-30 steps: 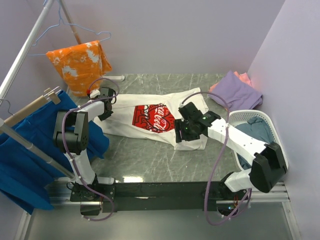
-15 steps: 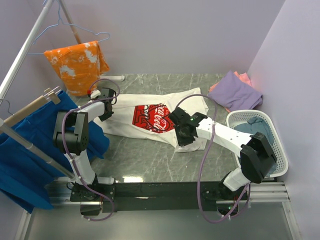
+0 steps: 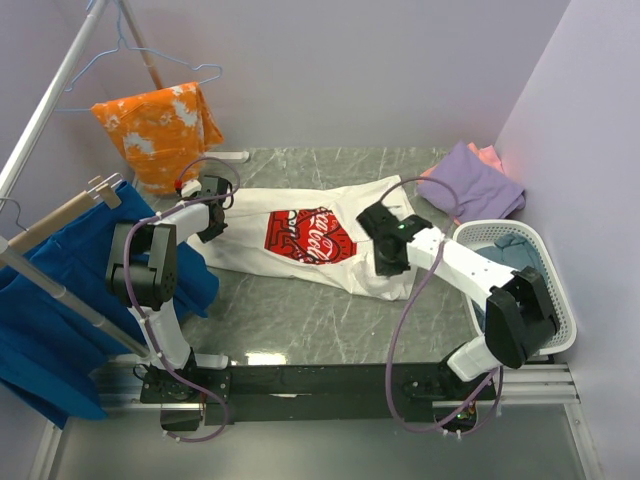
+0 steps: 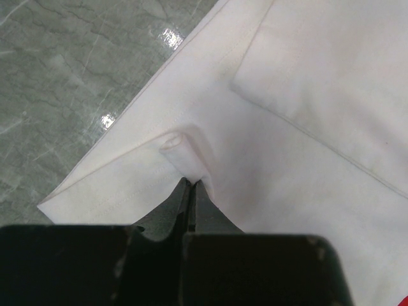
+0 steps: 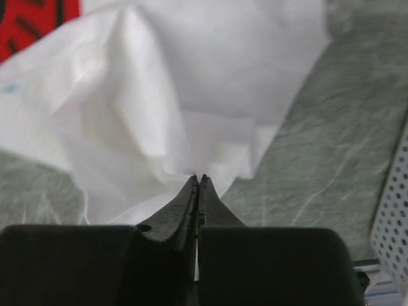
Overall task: Fold and stack the t-shirts
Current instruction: Fold the other side of the tshirt into a rectangle
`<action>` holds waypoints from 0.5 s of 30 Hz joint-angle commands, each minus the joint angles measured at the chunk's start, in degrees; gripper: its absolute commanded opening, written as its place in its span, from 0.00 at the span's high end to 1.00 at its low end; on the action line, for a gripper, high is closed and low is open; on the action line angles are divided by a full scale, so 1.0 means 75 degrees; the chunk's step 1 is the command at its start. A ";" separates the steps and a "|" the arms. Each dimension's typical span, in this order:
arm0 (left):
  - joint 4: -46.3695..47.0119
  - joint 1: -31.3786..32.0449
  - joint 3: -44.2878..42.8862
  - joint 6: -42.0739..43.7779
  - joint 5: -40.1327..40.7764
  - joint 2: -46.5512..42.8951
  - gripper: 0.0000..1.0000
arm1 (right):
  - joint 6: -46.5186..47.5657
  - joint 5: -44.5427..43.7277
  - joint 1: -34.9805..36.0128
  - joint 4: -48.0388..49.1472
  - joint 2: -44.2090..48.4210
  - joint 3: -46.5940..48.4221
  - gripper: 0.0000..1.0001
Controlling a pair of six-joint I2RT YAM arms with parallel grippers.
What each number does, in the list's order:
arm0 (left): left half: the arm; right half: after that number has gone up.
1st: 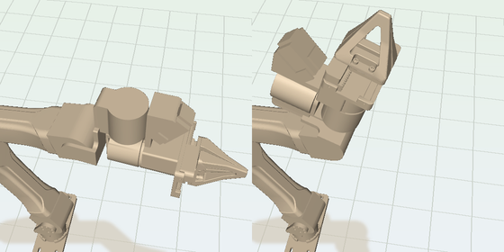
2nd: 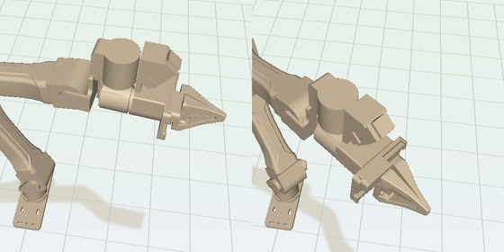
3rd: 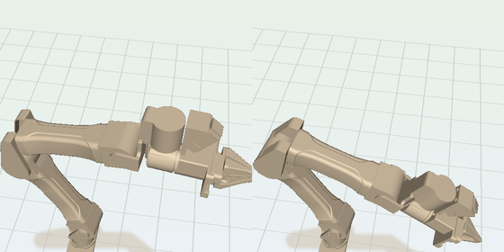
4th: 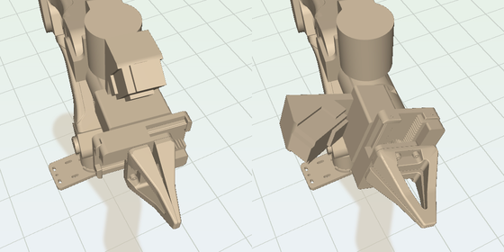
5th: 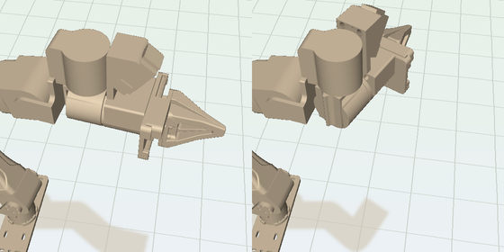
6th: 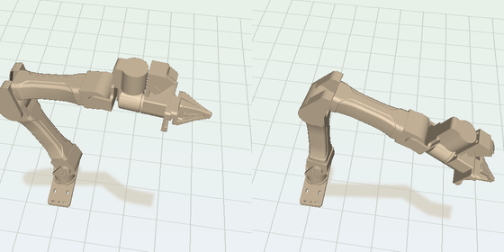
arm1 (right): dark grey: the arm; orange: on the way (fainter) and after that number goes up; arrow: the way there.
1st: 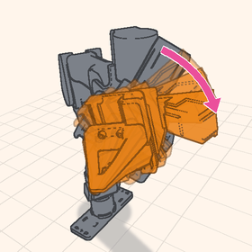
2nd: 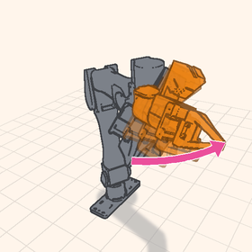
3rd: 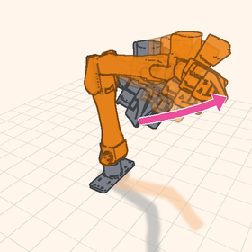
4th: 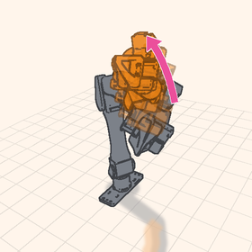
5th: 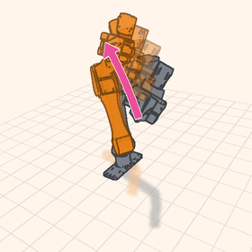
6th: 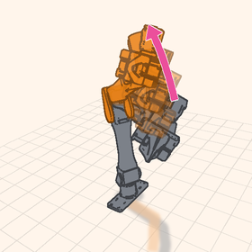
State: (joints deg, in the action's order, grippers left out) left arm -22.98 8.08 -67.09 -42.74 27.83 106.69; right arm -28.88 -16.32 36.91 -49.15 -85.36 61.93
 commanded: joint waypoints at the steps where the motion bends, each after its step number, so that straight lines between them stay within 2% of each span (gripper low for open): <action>1: 0.0029 0.0025 0.0004 0.0109 0.0015 -0.0362 0.99 | 0.0264 -0.0860 -0.0888 0.0224 0.0215 0.0449 1.00; 10: -0.0053 0.0036 0.0086 0.0121 0.0097 -0.0374 0.99 | 0.0487 -0.1129 -0.1780 0.0669 -0.1004 0.1141 1.00; 15: -0.0135 0.0025 0.0168 0.0109 0.0238 -0.0526 0.99 | 0.0336 -0.1502 -0.2201 0.0634 -0.1169 0.1130 1.00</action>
State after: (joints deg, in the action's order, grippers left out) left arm -23.16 8.08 -66.76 -42.63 28.08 106.56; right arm -25.87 -23.11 22.90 -45.52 -94.32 69.12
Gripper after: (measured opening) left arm 0.021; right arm 0.010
